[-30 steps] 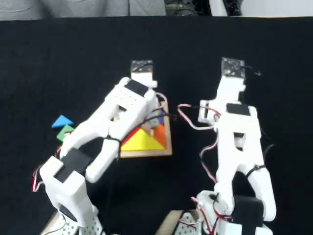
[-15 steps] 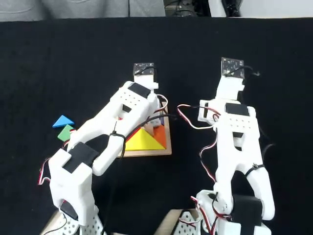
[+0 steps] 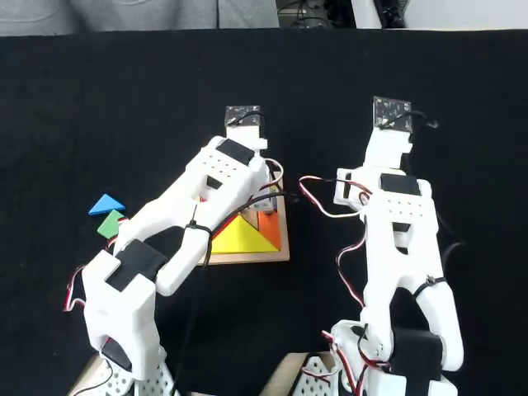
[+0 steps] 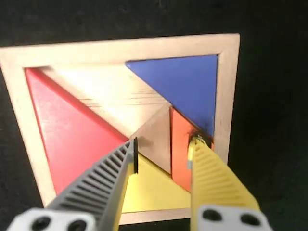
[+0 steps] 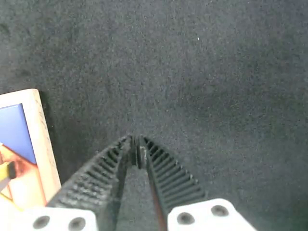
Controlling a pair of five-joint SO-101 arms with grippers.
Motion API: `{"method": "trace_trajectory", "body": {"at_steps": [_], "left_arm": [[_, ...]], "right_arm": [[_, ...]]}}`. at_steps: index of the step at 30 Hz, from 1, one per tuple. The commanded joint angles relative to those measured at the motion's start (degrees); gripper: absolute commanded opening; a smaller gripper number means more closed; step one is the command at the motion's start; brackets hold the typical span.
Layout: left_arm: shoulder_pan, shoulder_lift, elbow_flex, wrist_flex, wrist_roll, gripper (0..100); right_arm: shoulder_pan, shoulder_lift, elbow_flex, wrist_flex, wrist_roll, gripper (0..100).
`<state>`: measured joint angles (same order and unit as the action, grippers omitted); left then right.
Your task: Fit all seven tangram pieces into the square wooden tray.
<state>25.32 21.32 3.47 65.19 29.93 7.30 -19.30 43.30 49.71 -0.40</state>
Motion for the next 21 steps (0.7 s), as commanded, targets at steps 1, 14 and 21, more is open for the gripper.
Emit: {"method": "trace_trajectory", "body": {"at_steps": [1, 14, 21], "left_arm": [[-4.09, -2.99, -5.41, 1.23, 0.09, 18], [-8.75, -2.37, -5.05, 1.32, -4.66, 18], [-4.09, -0.44, -4.09, 1.67, -4.75, 18]], "right_arm": [[0.53, -2.51, -1.01, -1.05, 0.35, 1.1], [-1.41, -2.42, -0.84, -1.05, 0.35, 1.1], [-1.49, -2.42, -0.84, -0.97, 0.35, 1.1]]}}
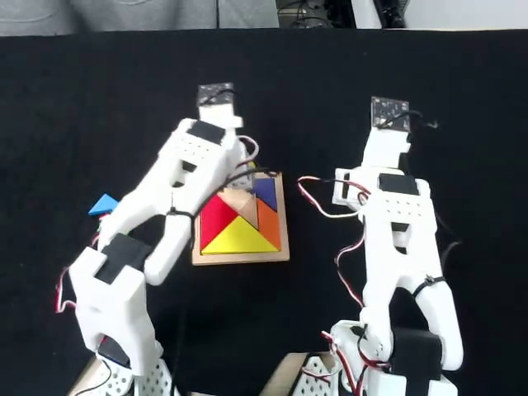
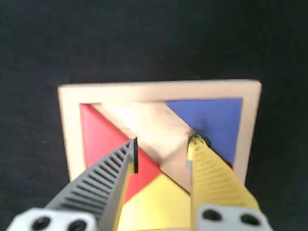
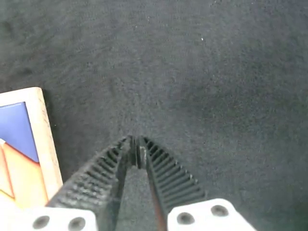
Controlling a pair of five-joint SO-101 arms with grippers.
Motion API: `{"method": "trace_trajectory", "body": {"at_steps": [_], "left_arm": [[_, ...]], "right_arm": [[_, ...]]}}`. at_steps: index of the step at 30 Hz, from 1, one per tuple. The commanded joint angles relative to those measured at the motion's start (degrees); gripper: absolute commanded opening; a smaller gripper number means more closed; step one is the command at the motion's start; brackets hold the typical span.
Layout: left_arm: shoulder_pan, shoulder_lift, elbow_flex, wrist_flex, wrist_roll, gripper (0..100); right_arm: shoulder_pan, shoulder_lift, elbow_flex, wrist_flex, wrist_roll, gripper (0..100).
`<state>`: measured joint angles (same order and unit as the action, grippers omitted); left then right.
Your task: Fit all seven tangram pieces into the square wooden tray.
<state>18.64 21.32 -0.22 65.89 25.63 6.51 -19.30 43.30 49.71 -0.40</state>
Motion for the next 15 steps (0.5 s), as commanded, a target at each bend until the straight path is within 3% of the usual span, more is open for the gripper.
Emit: {"method": "trace_trajectory", "body": {"at_steps": [1, 8, 15], "left_arm": [[2.59, 0.09, -0.13, 0.97, -0.44, 18], [2.07, 1.93, -0.66, 1.23, -0.44, 18], [0.22, -6.51, -5.23, 8.53, -0.62, 18]], "right_arm": [[-0.70, -2.42, -0.84, -0.97, 0.35, 1.1], [-0.70, -2.42, -0.84, -0.97, 0.35, 1.1], [-0.70, -2.42, -0.84, -0.97, 0.35, 1.1]]}}
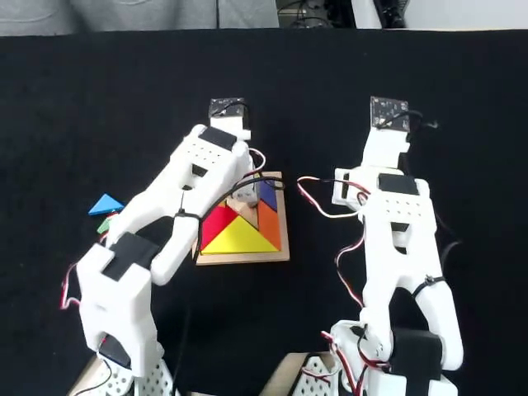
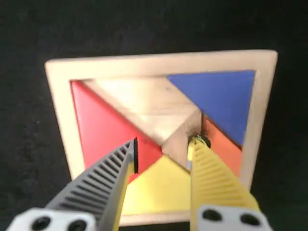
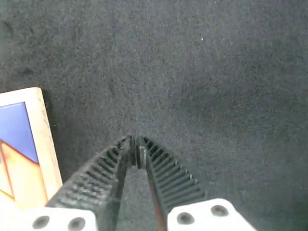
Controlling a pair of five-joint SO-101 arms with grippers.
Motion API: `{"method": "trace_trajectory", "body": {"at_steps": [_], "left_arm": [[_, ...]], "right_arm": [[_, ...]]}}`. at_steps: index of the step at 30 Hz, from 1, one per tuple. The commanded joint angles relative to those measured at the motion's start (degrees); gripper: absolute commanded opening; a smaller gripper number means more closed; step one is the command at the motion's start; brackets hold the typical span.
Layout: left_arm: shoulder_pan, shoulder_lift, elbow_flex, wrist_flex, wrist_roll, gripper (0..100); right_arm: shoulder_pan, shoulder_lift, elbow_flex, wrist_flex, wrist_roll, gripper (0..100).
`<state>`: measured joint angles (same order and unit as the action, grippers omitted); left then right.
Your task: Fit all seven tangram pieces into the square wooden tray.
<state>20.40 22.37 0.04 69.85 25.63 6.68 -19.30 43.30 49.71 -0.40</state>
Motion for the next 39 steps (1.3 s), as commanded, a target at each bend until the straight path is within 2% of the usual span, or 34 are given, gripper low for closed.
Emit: {"method": "trace_trajectory", "body": {"at_steps": [1, 5, 10, 12, 14, 17, 19, 24, 29, 35, 39], "left_arm": [[-2.59, -8.62, -6.29, 5.63, -0.88, 18], [-9.98, -11.43, -6.55, 8.62, -9.23, 18], [-25.54, -11.96, -7.16, 14.42, -32.35, 18], [-30.29, -11.96, -7.25, 17.23, -38.15, 18], [-33.63, -11.96, -7.25, 20.48, -43.16, 18], [-37.41, -11.96, -6.29, 24.44, -56.00, 19], [-39.25, -11.96, -4.09, 25.41, -61.54, 19], [-44.00, -11.96, 1.80, 18.11, -62.86, 27], [-44.79, -11.96, 10.51, 11.52, -68.22, 27], [-43.91, -11.43, 19.03, -2.90, -68.04, 27], [-42.33, -11.43, 22.11, -12.31, -62.95, 27]], "right_arm": [[-0.88, -2.42, -0.84, -0.88, 0.35, 1.1], [-0.88, -2.42, -0.84, -0.79, 0.35, 1.1], [-0.88, -2.42, -0.84, -0.79, 0.35, 1.1], [-0.88, -2.42, -0.84, -0.88, 0.35, 1.1], [-0.88, -2.42, -0.84, -0.97, 0.35, 1.1], [-0.88, -2.42, -0.84, -0.97, 0.35, 1.1], [-0.88, -2.42, -0.84, -0.88, 0.35, 1.1], [-0.88, -2.42, -0.75, -0.70, 0.35, 1.1], [-0.97, -2.42, -0.31, -1.05, 0.35, 1.1], [-0.97, -2.42, -0.22, -1.05, 0.35, 1.1], [-0.97, -2.42, -0.22, -1.05, 0.35, 1.1]]}}
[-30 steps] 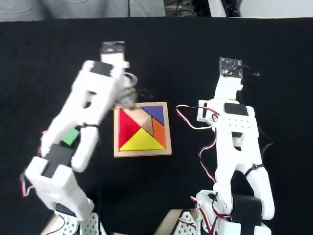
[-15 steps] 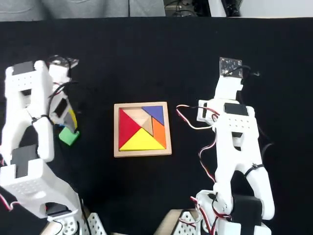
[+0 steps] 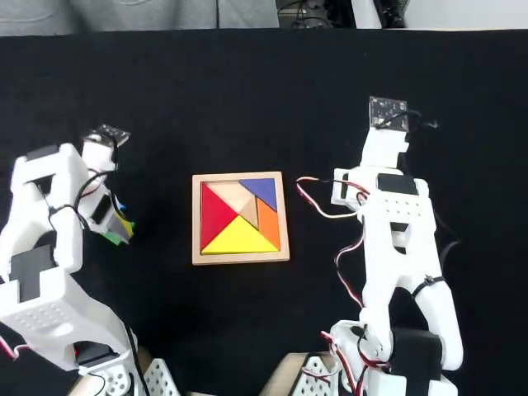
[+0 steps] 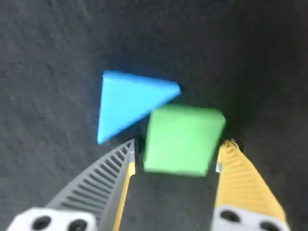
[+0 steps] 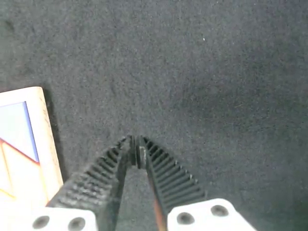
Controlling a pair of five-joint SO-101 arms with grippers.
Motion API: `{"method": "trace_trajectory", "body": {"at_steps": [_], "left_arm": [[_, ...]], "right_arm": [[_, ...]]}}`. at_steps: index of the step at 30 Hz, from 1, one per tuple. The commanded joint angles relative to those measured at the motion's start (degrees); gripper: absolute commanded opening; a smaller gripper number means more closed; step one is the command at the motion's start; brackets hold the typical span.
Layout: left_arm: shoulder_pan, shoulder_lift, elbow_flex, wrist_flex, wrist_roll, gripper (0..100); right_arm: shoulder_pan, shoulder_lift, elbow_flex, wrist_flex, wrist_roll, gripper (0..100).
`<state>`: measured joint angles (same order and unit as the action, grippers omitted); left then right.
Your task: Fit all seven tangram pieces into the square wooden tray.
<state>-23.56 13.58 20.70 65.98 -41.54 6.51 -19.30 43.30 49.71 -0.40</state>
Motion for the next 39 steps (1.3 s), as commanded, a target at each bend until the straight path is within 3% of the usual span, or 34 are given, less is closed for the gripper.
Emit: {"method": "trace_trajectory", "body": {"at_steps": [1, 7, 14, 24, 31, 39], "left_arm": [[1.63, -2.64, 1.80, -10.02, 4.66, 27], [1.63, -2.55, 3.38, -10.37, 0.35, 26], [2.95, -2.81, 4.26, -10.29, -2.64, 12], [6.02, -7.12, 0.31, 2.55, -2.46, 12], [10.59, -16.18, 5.32, 3.34, -2.46, 12], [10.59, -24.09, 13.85, 3.08, -2.90, 12]], "right_arm": [[-0.79, -2.42, -0.22, -1.05, 0.35, 1.1], [-0.79, -2.42, -0.22, -1.05, 0.35, 1.1], [-0.79, -2.42, -0.22, -1.05, 0.35, 1.2], [-0.79, -2.42, -0.22, -1.05, 0.44, 1.2], [-0.79, -2.42, -0.22, -1.05, 0.44, 1.2], [-0.79, -2.42, -0.22, -1.05, 0.44, 1.2]]}}
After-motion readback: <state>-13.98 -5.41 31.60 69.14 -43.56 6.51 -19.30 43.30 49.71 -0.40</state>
